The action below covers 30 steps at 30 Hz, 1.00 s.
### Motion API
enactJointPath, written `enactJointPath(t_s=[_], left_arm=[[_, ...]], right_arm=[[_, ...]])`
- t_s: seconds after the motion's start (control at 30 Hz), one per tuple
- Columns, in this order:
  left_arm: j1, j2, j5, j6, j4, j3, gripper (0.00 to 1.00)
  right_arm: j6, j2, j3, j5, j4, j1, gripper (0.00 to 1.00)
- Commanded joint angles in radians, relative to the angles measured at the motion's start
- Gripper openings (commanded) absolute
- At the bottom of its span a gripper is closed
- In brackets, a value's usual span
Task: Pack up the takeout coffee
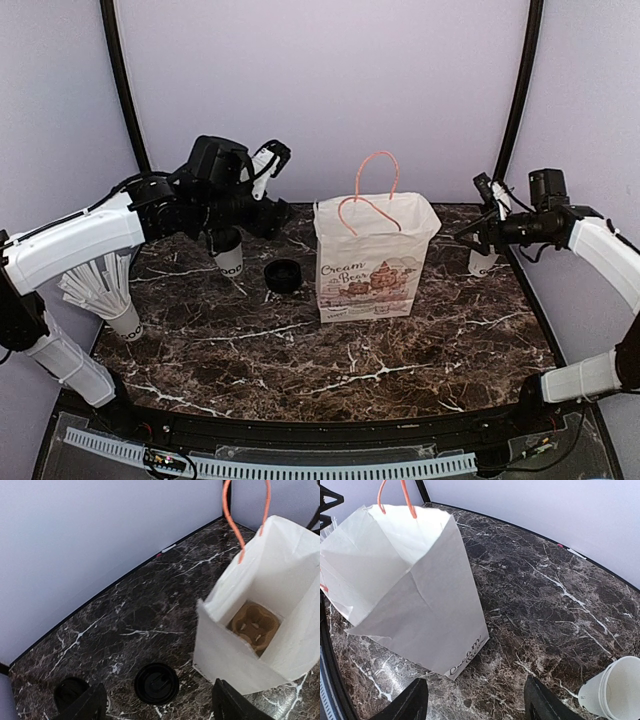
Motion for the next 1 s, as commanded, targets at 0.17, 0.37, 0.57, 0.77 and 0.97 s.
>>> enactJointPath(t_s=[0.17, 0.37, 0.57, 0.77, 0.97], left_arm=[[0.199, 0.009, -0.116, -0.306, -0.136, -0.087, 0.74], [0.349, 0.079, -0.018, -0.402, -0.18, -0.053, 0.83], [0.434, 0.247, 0.056, -0.417, -0.299, 0.103, 0.86], [0.453, 0.395, 0.051, -0.411, -0.412, 0.246, 0.86], [0.454, 0.423, 0.038, -0.408, -0.414, 0.259, 0.85]], right_arm=[[-0.031, -0.008, -0.132, 0.03, 0.178, -0.04, 0.68], [-0.061, -0.012, -0.151, 0.063, 0.186, -0.04, 0.68], [-0.061, -0.012, -0.147, 0.031, 0.178, -0.038, 0.69], [-0.059, -0.033, -0.155, 0.04, 0.181, -0.039, 0.69], [-0.062, -0.006, -0.151, 0.035, 0.178, -0.039, 0.69]])
